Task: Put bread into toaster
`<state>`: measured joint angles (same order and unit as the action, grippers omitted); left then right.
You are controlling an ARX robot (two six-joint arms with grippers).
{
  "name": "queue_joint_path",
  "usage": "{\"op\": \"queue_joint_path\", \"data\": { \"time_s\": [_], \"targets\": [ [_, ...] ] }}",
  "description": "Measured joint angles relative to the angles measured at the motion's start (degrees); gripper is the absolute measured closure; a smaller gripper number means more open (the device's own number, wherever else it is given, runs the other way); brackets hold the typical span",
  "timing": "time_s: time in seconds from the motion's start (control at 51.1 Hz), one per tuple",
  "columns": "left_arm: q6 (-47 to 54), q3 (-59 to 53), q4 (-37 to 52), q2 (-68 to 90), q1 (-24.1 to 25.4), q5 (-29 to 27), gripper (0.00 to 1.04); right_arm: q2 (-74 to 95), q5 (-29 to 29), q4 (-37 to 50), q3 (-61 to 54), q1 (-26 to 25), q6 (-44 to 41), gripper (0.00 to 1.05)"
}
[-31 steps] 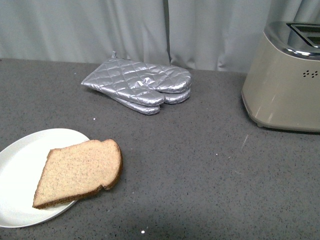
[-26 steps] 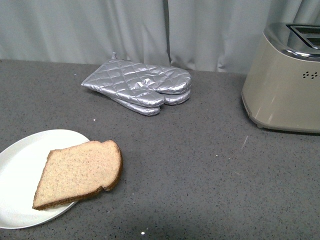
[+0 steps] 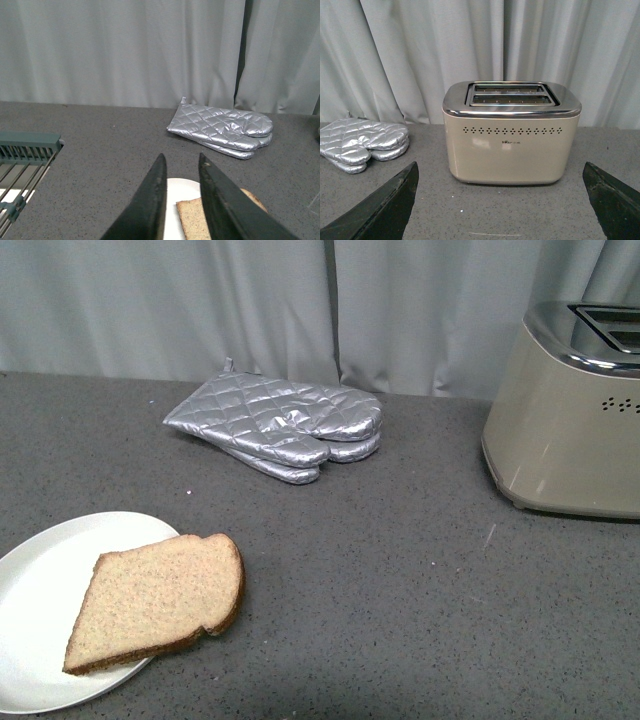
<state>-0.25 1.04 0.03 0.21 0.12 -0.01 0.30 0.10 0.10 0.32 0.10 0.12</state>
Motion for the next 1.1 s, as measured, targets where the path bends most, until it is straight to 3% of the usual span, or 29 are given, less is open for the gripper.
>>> {"op": "queue_joint_path", "data": {
  "time_s": [0.078,0.156,0.372,0.45,1.037,1.056,1.095],
  "targets": [
    [0.0,0.0,0.0,0.0,0.0,0.0,0.80,0.0,0.0,0.0,0.0,0.0,0.0,0.09],
    [0.0,0.0,0.0,0.0,0.0,0.0,0.69,0.0,0.0,0.0,0.0,0.0,0.0,0.09],
    [0.0,0.0,0.0,0.0,0.0,0.0,0.19,0.0,0.0,0.0,0.0,0.0,0.0,0.09],
    [0.0,0.0,0.0,0.0,0.0,0.0,0.06,0.0,0.0,0.0,0.0,0.0,0.0,0.09],
    [0.0,0.0,0.0,0.0,0.0,0.1,0.07,0.0,0.0,0.0,0.0,0.0,0.0,0.09],
    [-1.5,0.2,-1.0,0.7,0.6,2.1,0.07,0.0,0.0,0.0,0.0,0.0,0.0,0.09],
    [-10.0,3.0,-8.0,4.6,3.3,11.8,0.07,0.0,0.0,0.0,0.0,0.0,0.0,0.09]
  ]
}}
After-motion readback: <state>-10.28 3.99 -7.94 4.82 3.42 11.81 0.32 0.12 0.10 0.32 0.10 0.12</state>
